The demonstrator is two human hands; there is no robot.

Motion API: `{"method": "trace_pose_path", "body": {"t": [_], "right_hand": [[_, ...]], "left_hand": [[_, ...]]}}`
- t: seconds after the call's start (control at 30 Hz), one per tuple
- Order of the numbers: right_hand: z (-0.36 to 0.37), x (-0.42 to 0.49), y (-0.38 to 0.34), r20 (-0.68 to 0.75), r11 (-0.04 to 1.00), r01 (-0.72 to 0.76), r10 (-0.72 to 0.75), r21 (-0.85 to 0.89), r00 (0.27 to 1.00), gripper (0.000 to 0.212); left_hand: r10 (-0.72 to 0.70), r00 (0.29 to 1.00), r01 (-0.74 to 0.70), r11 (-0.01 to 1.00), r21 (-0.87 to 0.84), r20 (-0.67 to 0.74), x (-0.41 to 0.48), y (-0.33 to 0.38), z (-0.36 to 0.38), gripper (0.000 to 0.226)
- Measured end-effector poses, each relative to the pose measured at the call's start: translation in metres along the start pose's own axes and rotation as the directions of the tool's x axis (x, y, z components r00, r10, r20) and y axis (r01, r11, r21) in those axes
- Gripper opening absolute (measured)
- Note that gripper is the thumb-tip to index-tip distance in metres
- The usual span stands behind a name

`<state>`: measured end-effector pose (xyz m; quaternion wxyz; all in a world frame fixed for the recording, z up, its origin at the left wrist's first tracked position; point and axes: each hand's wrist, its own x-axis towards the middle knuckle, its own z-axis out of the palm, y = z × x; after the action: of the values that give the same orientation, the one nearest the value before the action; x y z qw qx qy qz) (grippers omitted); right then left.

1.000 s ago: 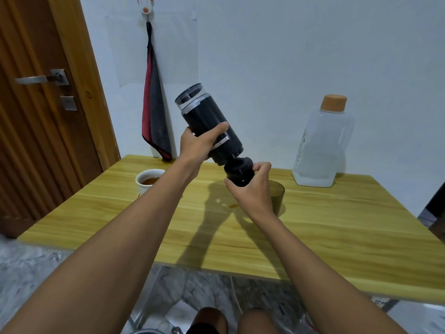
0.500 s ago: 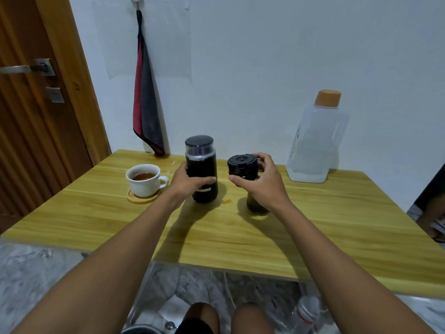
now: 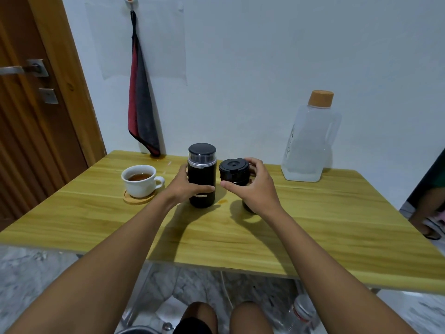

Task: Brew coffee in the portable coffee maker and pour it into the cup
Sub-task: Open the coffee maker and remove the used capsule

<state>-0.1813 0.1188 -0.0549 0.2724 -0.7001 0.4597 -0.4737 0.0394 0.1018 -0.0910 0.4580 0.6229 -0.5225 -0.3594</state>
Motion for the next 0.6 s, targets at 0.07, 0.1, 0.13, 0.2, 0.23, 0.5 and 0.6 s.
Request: {"method": "trace_pose_path", "body": {"t": [0.07, 0.1, 0.13, 0.2, 0.23, 0.5, 0.6], "right_hand": [[0.000, -0.004, -0.002, -0.002, 1.000, 0.005, -0.005, 0.003, 1.000, 0.082], [0.000, -0.005, -0.002, -0.004, 1.000, 0.005, -0.005, 0.013, 1.000, 0.081], [0.000, -0.006, -0.002, -0.005, 1.000, 0.003, -0.003, 0.026, 1.000, 0.080], [0.000, -0.008, -0.001, -0.009, 0.999, -0.007, 0.007, 0.049, 1.000, 0.079], [0.001, -0.010, -0.001, -0.009, 0.998, -0.010, 0.010, 0.054, 1.000, 0.079], [0.008, -0.021, 0.001, 0.057, 0.995, -0.006, 0.000, 0.096, 0.998, 0.084], [0.007, -0.021, 0.002, 0.097, 0.994, -0.009, -0.002, 0.111, 0.995, 0.087]], "left_hand": [[0.074, 0.990, -0.056, 0.988, 0.142, -0.123, -0.011, 0.004, -0.002, 0.112], [0.155, 0.965, -0.111, 0.972, 0.206, -0.212, -0.018, 0.006, -0.001, 0.107], [0.264, 0.917, -0.191, 0.949, 0.251, -0.298, -0.027, 0.009, 0.001, 0.098], [0.471, 0.783, -0.374, 0.879, 0.297, -0.406, -0.046, 0.014, 0.005, 0.075], [0.530, 0.740, -0.450, 0.847, 0.281, -0.414, -0.054, 0.017, 0.006, 0.066], [0.284, 0.943, -0.282, 0.959, -0.038, 0.174, -0.063, 0.047, 0.002, 0.035], [0.292, 0.924, -0.266, 0.954, -0.137, 0.246, -0.063, 0.050, -0.002, 0.029]]}}
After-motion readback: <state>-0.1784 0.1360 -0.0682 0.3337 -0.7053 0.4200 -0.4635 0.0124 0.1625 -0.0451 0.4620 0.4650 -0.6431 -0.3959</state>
